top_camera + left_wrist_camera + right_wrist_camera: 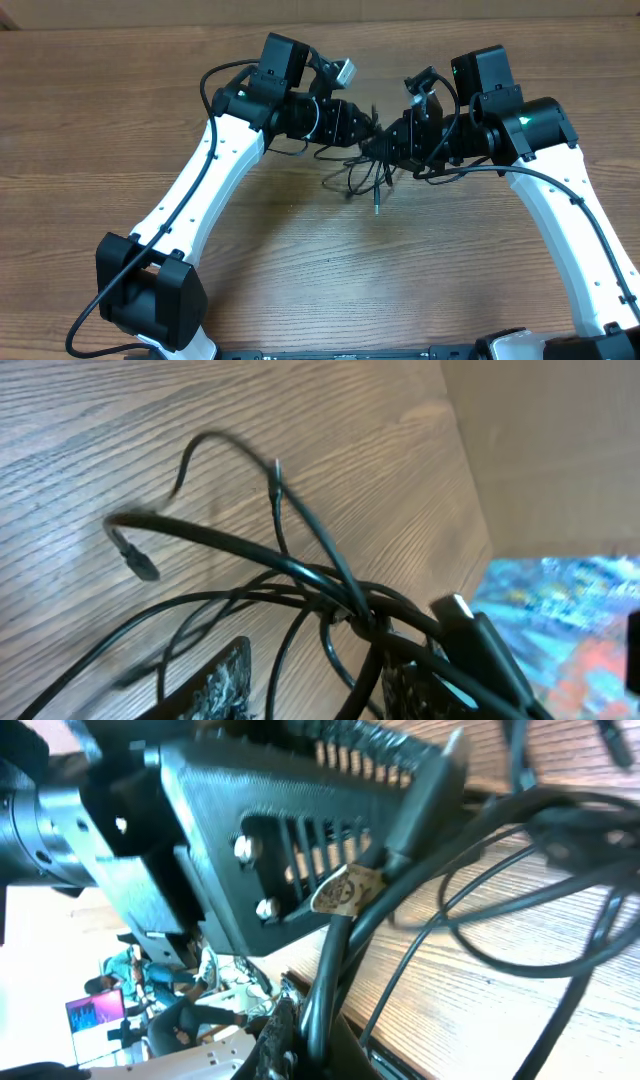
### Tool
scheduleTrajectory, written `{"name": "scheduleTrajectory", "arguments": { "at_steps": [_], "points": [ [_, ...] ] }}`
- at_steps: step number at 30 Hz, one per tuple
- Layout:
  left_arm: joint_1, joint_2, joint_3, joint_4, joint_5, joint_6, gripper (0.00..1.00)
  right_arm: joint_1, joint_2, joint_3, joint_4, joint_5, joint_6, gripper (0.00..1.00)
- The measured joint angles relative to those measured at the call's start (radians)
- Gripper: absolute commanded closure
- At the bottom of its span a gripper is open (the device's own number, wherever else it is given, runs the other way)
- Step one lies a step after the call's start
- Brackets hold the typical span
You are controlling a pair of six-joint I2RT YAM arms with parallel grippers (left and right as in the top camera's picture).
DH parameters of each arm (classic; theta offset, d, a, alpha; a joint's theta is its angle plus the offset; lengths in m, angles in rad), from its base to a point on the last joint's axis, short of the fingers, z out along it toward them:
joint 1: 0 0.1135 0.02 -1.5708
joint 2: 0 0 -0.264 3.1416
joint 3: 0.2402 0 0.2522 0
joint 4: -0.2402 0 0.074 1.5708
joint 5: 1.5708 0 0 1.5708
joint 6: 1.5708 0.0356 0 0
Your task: Untangle cables
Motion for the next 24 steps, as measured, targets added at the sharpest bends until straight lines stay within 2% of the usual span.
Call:
{"name": "scheduleTrajectory", "arguments": {
  "at_steps": [6, 7, 8, 10, 15, 20, 24],
  "points": [
    [-0.018, 0.000, 0.000, 0.025, -0.039, -0.121, 0.57, -0.002, 0.000, 0.000, -0.025, -0.008, -0.008, 0.96],
    [-0.019, 0.000, 0.000, 0.025, -0.043, -0.134, 0.59, -0.003, 0.000, 0.000, -0.029, -0.011, -0.015, 0.96],
    [-0.021, 0.000, 0.000, 0.026, -0.049, -0.146, 0.67, -0.004, 0.000, 0.000, -0.031, -0.016, -0.019, 0.96],
    [-0.026, 0.000, 0.000, 0.028, -0.055, -0.159, 0.75, -0.005, 0.000, 0.000, -0.030, -0.023, -0.026, 0.96],
    [-0.039, 0.000, 0.002, 0.005, -0.061, -0.175, 0.84, -0.005, 0.001, 0.000, -0.003, -0.037, -0.029, 0.97],
    [-0.058, 0.000, 0.004, -0.064, -0.060, -0.114, 0.83, -0.005, 0.001, 0.000, 0.016, -0.035, -0.021, 0.96],
    [-0.063, 0.000, 0.004, -0.110, -0.043, -0.040, 0.69, -0.004, 0.001, 0.000, 0.023, -0.033, -0.017, 0.96]
  ]
}}
